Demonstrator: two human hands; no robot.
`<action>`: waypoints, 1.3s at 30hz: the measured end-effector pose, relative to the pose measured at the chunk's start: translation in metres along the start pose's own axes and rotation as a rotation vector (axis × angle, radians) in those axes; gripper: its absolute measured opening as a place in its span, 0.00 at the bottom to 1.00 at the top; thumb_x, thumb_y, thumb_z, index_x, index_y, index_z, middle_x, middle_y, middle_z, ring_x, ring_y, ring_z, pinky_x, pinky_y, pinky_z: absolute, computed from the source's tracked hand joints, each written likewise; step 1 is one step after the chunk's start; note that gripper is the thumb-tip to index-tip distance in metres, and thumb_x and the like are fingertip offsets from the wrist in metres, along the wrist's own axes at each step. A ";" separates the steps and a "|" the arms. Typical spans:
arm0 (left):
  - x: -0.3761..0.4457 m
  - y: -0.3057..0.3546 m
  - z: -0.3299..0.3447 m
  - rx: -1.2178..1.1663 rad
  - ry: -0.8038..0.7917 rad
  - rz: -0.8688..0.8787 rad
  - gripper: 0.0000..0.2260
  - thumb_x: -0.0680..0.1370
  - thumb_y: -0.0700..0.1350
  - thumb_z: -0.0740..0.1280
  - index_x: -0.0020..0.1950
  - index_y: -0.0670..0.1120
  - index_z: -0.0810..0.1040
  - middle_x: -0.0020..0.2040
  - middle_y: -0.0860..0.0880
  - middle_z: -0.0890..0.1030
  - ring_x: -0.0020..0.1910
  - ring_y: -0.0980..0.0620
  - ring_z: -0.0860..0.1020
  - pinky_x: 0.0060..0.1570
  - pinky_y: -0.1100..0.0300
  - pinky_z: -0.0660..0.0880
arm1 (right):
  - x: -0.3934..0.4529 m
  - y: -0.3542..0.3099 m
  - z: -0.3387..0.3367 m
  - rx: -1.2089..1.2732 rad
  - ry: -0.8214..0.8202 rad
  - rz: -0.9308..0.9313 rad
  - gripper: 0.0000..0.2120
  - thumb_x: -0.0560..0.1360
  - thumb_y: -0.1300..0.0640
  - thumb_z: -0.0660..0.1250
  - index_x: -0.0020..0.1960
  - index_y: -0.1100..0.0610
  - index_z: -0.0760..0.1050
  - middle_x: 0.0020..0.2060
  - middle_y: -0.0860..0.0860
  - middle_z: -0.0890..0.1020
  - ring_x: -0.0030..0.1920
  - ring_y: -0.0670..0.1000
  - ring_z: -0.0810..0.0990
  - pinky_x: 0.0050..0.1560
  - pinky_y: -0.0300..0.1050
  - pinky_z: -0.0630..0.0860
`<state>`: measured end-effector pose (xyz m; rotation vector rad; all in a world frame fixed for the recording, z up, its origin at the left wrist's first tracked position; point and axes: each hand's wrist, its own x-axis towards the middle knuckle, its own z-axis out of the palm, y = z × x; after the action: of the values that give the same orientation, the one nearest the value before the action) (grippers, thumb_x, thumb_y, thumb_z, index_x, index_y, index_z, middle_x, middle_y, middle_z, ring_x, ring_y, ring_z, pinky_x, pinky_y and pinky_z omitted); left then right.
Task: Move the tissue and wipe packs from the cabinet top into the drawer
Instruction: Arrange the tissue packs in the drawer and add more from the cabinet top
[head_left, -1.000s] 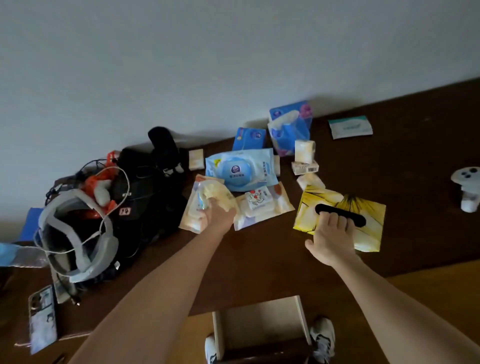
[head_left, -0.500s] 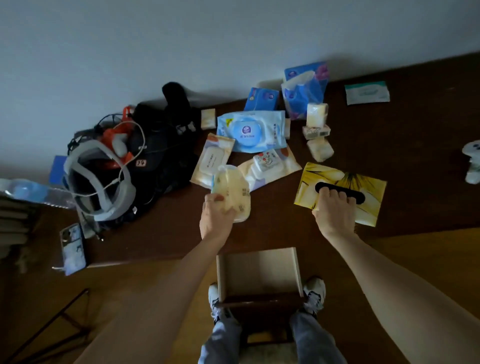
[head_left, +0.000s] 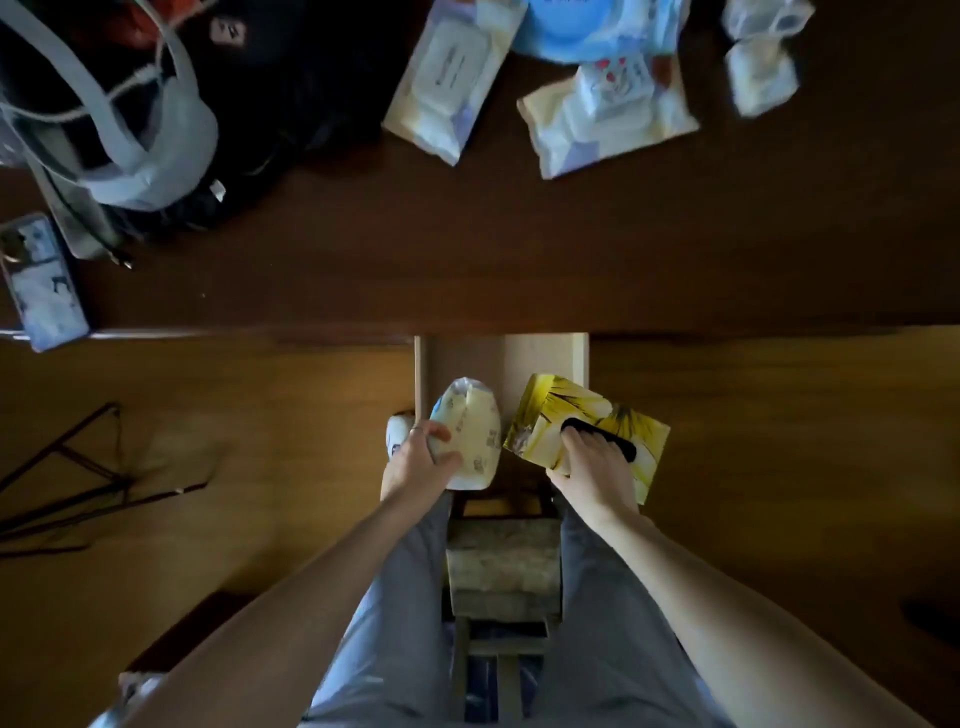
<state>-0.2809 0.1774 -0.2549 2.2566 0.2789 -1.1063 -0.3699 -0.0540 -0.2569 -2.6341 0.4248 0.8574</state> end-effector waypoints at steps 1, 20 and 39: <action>0.013 -0.014 0.005 0.035 -0.023 -0.017 0.14 0.70 0.50 0.71 0.53 0.59 0.73 0.51 0.53 0.80 0.44 0.47 0.81 0.44 0.50 0.81 | 0.011 -0.003 0.018 0.004 -0.034 -0.002 0.17 0.75 0.50 0.73 0.59 0.55 0.75 0.51 0.51 0.83 0.54 0.55 0.81 0.53 0.49 0.75; 0.280 -0.161 0.109 0.056 0.093 0.148 0.17 0.65 0.56 0.66 0.53 0.59 0.71 0.51 0.54 0.78 0.42 0.55 0.76 0.33 0.62 0.67 | 0.270 0.032 0.250 0.216 -0.276 -0.178 0.19 0.70 0.47 0.69 0.58 0.52 0.70 0.43 0.45 0.77 0.42 0.51 0.78 0.31 0.44 0.67; 0.287 -0.206 0.148 0.063 0.441 0.480 0.11 0.71 0.51 0.68 0.52 0.58 0.71 0.54 0.53 0.78 0.48 0.51 0.77 0.37 0.60 0.70 | 0.252 0.063 0.338 0.148 0.189 -0.162 0.25 0.76 0.50 0.68 0.72 0.46 0.70 0.65 0.52 0.80 0.64 0.57 0.78 0.55 0.52 0.77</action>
<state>-0.2850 0.2312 -0.6340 2.4273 -0.1264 -0.3723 -0.3705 -0.0190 -0.6815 -2.5785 0.3035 0.5087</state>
